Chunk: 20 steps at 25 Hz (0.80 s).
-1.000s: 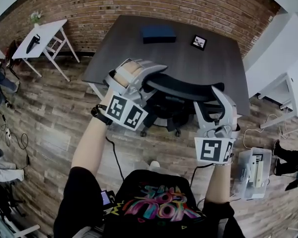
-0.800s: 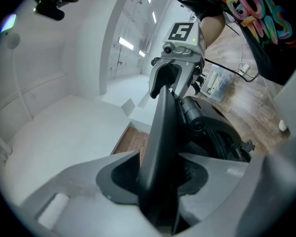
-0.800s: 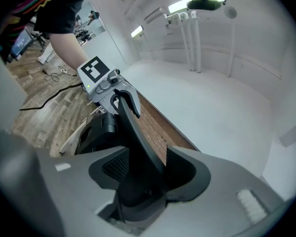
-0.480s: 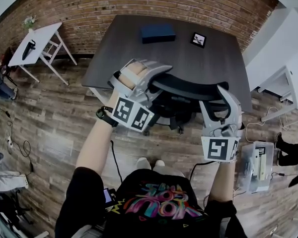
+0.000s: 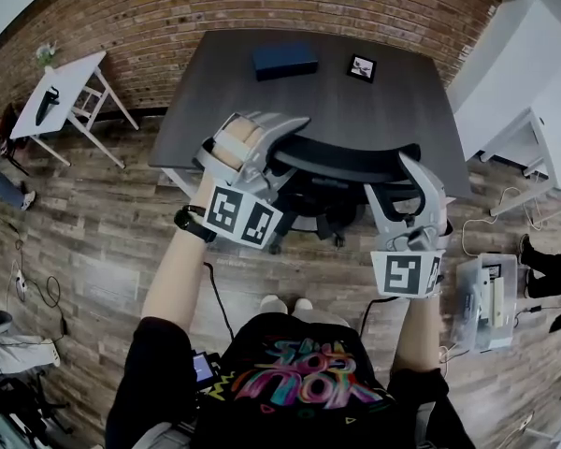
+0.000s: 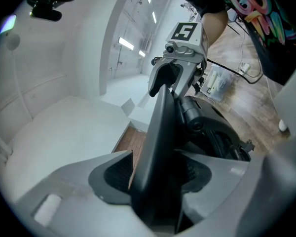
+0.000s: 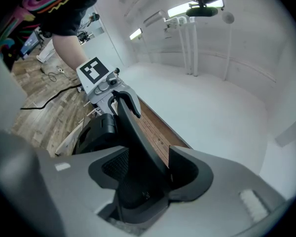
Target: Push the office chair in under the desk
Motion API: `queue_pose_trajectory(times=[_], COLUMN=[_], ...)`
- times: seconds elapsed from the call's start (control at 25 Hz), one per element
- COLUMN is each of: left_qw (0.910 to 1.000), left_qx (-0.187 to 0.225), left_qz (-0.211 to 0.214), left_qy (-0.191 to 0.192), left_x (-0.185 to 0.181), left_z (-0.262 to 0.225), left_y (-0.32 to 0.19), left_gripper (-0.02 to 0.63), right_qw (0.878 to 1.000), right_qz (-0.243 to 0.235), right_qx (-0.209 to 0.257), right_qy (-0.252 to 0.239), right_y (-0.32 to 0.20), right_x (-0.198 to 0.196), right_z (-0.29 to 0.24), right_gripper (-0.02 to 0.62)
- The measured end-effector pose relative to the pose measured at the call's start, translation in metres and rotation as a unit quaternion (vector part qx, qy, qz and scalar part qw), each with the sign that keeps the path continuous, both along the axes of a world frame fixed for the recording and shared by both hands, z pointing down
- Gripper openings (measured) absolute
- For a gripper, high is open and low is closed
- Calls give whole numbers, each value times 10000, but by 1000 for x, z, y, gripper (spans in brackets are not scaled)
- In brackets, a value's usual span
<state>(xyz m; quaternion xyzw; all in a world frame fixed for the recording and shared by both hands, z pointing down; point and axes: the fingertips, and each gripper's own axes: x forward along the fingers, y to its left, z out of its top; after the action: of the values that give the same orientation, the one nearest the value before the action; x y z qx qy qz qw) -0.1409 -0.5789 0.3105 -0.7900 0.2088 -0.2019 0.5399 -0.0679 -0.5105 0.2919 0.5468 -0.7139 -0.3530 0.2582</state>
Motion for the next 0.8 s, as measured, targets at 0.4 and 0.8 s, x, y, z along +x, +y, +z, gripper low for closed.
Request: queue_pose_trajectory(times=[0.4,0.8], left_qw=[9986,9811], left_qx=[-223,-987], left_qz=[-411,-832], left_qy=[233,1439], left_x=[-28,-61], left_z=[-7,-9], left_y=[12,26], left_gripper=[224,224], right_qw=[9988,9932], right_qz=[-60,197], right_qx=[-85,-278], right_qy=[-478,-1109], right_y=[18,39], right_x=[5,17], right_z=[-5,12], right_gripper=[214,196])
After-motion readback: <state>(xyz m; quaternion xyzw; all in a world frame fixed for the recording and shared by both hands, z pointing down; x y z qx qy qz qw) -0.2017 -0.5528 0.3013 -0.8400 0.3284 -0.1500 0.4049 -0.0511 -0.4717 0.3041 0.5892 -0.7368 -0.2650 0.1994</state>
